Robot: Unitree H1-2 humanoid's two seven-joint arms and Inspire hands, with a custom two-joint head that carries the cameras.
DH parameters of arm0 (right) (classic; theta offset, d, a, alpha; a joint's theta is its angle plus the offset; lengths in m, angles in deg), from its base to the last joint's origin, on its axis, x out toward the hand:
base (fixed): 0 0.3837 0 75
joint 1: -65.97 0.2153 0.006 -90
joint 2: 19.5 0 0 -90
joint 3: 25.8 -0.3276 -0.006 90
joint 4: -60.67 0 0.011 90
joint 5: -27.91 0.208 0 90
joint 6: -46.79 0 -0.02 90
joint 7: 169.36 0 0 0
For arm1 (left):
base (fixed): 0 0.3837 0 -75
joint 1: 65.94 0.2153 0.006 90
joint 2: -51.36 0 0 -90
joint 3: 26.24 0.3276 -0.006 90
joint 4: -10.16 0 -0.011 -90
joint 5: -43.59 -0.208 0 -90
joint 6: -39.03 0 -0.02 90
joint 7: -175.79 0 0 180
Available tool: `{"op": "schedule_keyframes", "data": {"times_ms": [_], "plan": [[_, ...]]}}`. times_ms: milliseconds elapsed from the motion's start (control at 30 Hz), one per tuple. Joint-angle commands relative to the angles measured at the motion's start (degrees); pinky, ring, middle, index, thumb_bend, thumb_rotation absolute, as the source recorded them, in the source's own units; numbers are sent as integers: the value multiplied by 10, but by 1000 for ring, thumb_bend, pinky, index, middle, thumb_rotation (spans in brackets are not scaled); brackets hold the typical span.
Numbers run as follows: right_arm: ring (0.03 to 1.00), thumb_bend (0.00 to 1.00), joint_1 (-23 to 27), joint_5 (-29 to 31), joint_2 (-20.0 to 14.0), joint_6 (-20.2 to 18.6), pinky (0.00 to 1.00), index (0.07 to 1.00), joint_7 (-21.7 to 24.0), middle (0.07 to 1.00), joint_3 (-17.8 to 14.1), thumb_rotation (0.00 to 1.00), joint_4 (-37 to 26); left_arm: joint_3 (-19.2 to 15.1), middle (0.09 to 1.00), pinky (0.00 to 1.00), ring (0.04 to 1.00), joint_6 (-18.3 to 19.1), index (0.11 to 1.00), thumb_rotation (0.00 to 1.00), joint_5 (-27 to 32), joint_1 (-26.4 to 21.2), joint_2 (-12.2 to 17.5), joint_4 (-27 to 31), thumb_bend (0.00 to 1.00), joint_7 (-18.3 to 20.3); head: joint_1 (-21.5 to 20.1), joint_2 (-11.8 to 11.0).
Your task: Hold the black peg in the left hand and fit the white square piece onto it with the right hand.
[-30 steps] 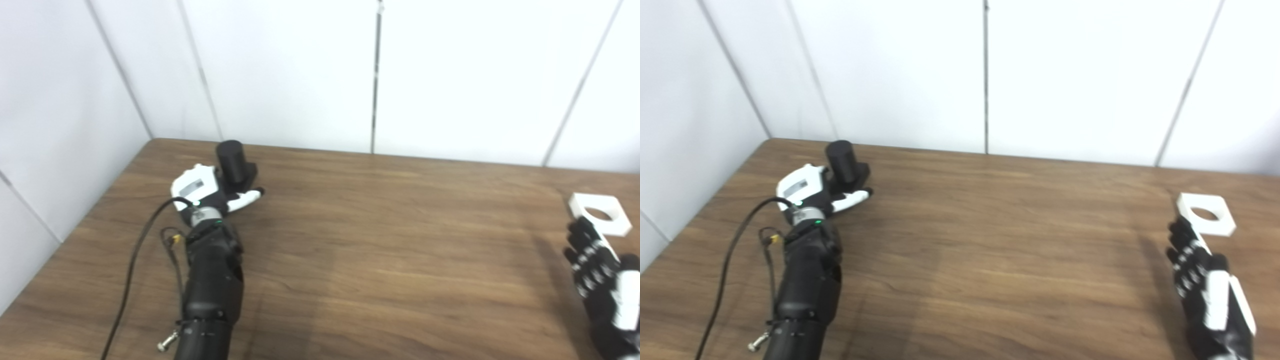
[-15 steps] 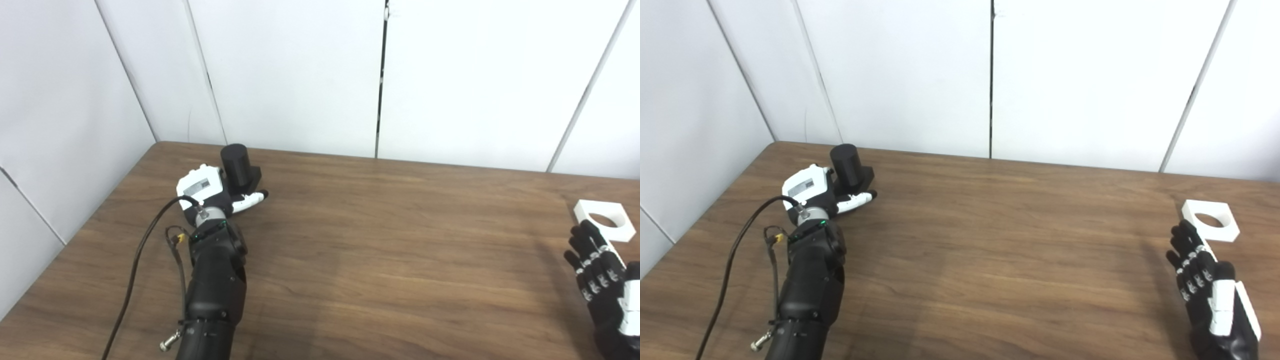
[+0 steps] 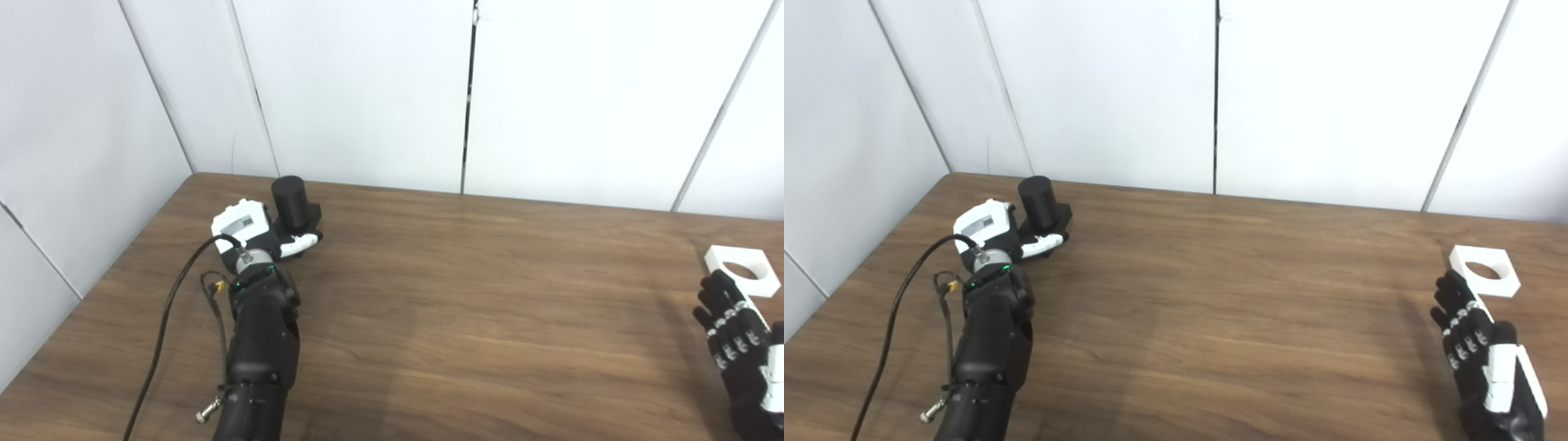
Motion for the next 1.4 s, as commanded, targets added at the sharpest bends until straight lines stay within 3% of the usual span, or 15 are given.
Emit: {"op": "schedule_keyframes", "data": {"times_ms": [0, 467, 1133, 1367], "plan": [[968, 742, -25, 7, -1, 14, 970, 921, 8, 936, -3, 1000, 27, -1, 997, 1000, 1000, 0, 916, 722, -11, -33, 21, 0, 833, -17, 0, 0], [962, 749, -27, 11, -6, 9, 961, 918, 12, 930, -6, 1000, 21, 2, 994, 1000, 1000, 0, 898, 709, -16, -41, 28, -47, 832, -18, 0, 5], [968, 732, -28, 11, -8, -2, 972, 927, 8, 925, -2, 1000, 11, 10, 972, 1000, 1000, 0, 876, 749, 9, -44, 23, -61, 852, -39, -2, 6], [967, 743, -31, 11, -9, -10, 978, 923, 6, 927, -3, 1000, 1, 9, 965, 1000, 1000, 0, 874, 719, 16, -45, 23, -62, 830, -42, -5, 9]]}}
